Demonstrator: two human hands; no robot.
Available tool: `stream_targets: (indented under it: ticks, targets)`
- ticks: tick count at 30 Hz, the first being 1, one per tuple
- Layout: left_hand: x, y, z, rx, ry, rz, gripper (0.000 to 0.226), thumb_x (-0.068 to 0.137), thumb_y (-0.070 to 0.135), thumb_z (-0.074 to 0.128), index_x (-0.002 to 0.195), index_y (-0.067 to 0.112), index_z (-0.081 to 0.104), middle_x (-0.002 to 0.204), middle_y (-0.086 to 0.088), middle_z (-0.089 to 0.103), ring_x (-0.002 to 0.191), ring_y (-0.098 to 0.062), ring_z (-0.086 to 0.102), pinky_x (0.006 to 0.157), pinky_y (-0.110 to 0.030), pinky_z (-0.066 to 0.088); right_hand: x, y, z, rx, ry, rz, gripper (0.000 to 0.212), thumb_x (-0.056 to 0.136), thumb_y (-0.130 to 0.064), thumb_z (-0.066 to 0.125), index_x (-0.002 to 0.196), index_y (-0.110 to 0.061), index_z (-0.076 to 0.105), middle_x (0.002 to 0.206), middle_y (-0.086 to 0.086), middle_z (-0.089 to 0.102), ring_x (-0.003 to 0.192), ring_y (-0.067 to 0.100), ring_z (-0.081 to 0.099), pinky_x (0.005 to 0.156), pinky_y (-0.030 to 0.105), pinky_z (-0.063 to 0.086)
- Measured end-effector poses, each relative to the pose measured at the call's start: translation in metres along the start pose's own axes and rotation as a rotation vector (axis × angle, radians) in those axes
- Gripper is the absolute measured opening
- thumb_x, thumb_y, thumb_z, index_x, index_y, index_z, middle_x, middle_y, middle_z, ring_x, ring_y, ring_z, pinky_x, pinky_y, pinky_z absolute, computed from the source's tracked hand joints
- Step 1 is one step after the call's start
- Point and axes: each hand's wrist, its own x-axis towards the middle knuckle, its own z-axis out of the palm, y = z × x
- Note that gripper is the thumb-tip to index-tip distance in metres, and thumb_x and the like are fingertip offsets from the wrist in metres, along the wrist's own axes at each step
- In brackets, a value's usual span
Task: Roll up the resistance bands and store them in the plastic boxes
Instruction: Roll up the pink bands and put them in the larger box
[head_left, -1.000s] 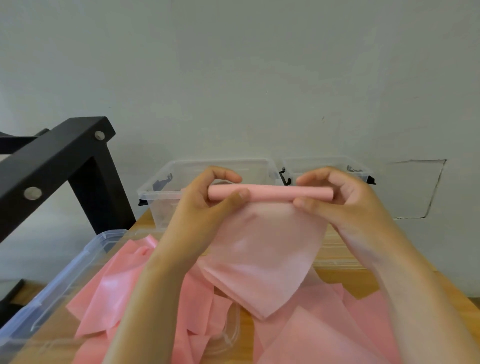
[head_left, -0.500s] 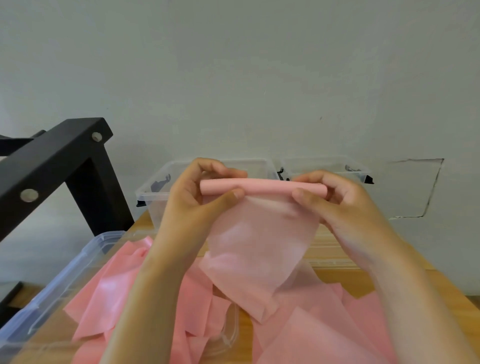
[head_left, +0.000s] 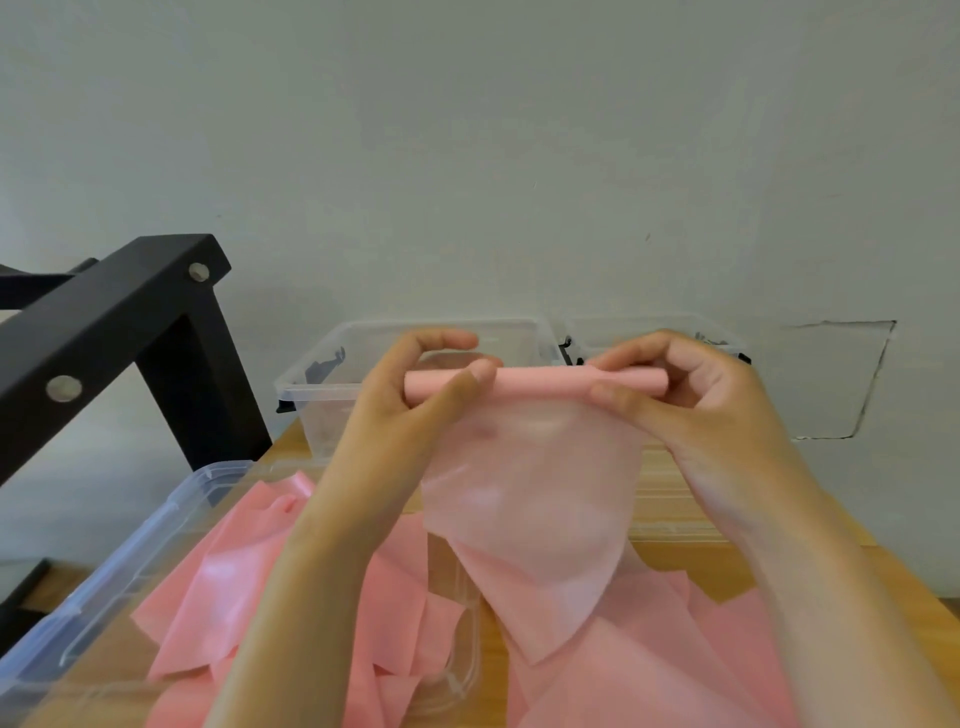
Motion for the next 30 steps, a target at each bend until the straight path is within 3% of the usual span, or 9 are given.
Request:
stream_targets:
  ticks: [3, 7, 10, 13, 18, 20, 24, 27, 30]
  targets:
    - [0.0013, -0.0013, 0.0004, 0.054, -0.015, 0.021, 0.013, 0.079, 0.023, 0.070, 0.090, 0.022, 0.062, 0.084, 0.007, 0.070, 0.069, -0.008, 0.064, 0.060, -0.017, 0.048, 0.0000, 0.0007, -0.0020, 0.007, -0.012, -0.003, 0.023, 0.075, -0.002, 0.076, 0.080, -0.024, 0.069, 0.087, -0.005, 0.072, 0.081, 0.007, 0.064, 0.073, 0.019, 0.051]
    - [0.0022, -0.0018, -0.0001, -0.025, 0.019, 0.087, 0.029, 0.067, 0.019, 0.075, 0.090, 0.022, 0.058, 0.097, 0.002, 0.072, 0.087, -0.013, 0.065, 0.076, -0.029, 0.052, 0.0018, 0.0074, -0.0024, -0.035, -0.054, 0.115, 0.007, 0.083, -0.017, 0.072, 0.085, -0.024, 0.071, 0.082, -0.010, 0.069, 0.079, 0.005, 0.062, 0.078, 0.031, 0.047]
    - [0.0019, -0.0029, -0.0030, -0.025, 0.012, 0.022, 0.034, 0.071, 0.023, 0.080, 0.098, 0.026, 0.059, 0.101, 0.003, 0.072, 0.088, -0.017, 0.066, 0.078, -0.034, 0.051, 0.0014, 0.0043, -0.0005, -0.028, -0.003, 0.072, 0.010, 0.082, -0.013, 0.070, 0.079, -0.023, 0.070, 0.073, -0.012, 0.068, 0.069, 0.001, 0.059, 0.066, 0.018, 0.046]
    - [0.0014, -0.0044, -0.0050, 0.033, -0.026, -0.047, 0.026, 0.074, 0.037, 0.077, 0.094, 0.031, 0.062, 0.084, 0.007, 0.067, 0.075, -0.017, 0.062, 0.068, -0.035, 0.046, -0.0005, 0.0002, -0.0015, -0.011, 0.000, 0.007, 0.018, 0.078, -0.005, 0.072, 0.081, -0.022, 0.068, 0.070, -0.016, 0.066, 0.066, -0.002, 0.058, 0.060, 0.009, 0.044]
    - [0.0018, -0.0034, -0.0047, -0.039, -0.023, 0.024, 0.032, 0.071, 0.012, 0.080, 0.090, 0.024, 0.058, 0.098, -0.007, 0.069, 0.082, -0.021, 0.064, 0.072, -0.036, 0.051, 0.0008, 0.0051, -0.0042, -0.032, -0.089, 0.102, 0.017, 0.074, -0.019, 0.078, 0.089, -0.020, 0.069, 0.077, -0.012, 0.067, 0.073, 0.002, 0.061, 0.069, 0.020, 0.046]
    - [0.0018, -0.0051, -0.0050, -0.029, -0.039, -0.013, 0.027, 0.072, 0.021, 0.076, 0.092, 0.027, 0.059, 0.100, -0.005, 0.070, 0.083, -0.022, 0.065, 0.073, -0.038, 0.051, 0.0016, 0.0063, -0.0030, -0.065, -0.065, 0.095, 0.010, 0.079, -0.014, 0.074, 0.086, -0.018, 0.069, 0.075, -0.012, 0.067, 0.071, 0.002, 0.060, 0.066, 0.017, 0.045]
    - [0.0023, -0.0081, -0.0037, 0.060, -0.033, -0.057, 0.014, 0.080, 0.031, 0.073, 0.087, 0.027, 0.061, 0.078, 0.011, 0.066, 0.066, -0.010, 0.060, 0.058, -0.024, 0.044, 0.0017, 0.0056, -0.0057, -0.040, -0.061, 0.082, 0.025, 0.075, -0.001, 0.074, 0.086, -0.023, 0.069, 0.079, -0.012, 0.068, 0.077, 0.004, 0.061, 0.070, 0.016, 0.047]
    - [0.0035, -0.0075, -0.0030, 0.008, -0.011, 0.030, 0.023, 0.075, 0.016, 0.079, 0.082, 0.026, 0.059, 0.091, 0.002, 0.070, 0.080, -0.014, 0.064, 0.070, -0.028, 0.050, 0.0015, 0.0066, -0.0049, 0.000, -0.102, 0.138, 0.027, 0.067, -0.013, 0.082, 0.089, -0.023, 0.070, 0.082, -0.007, 0.070, 0.079, 0.008, 0.064, 0.074, 0.024, 0.046]
    - [0.0032, -0.0069, -0.0026, -0.051, -0.016, 0.036, 0.029, 0.072, 0.015, 0.079, 0.089, 0.025, 0.058, 0.098, 0.001, 0.071, 0.089, -0.017, 0.065, 0.079, -0.032, 0.050, 0.0022, 0.0064, -0.0031, -0.044, -0.019, 0.094, 0.011, 0.075, -0.015, 0.078, 0.081, -0.021, 0.071, 0.075, -0.011, 0.069, 0.070, 0.001, 0.059, 0.068, 0.018, 0.044]
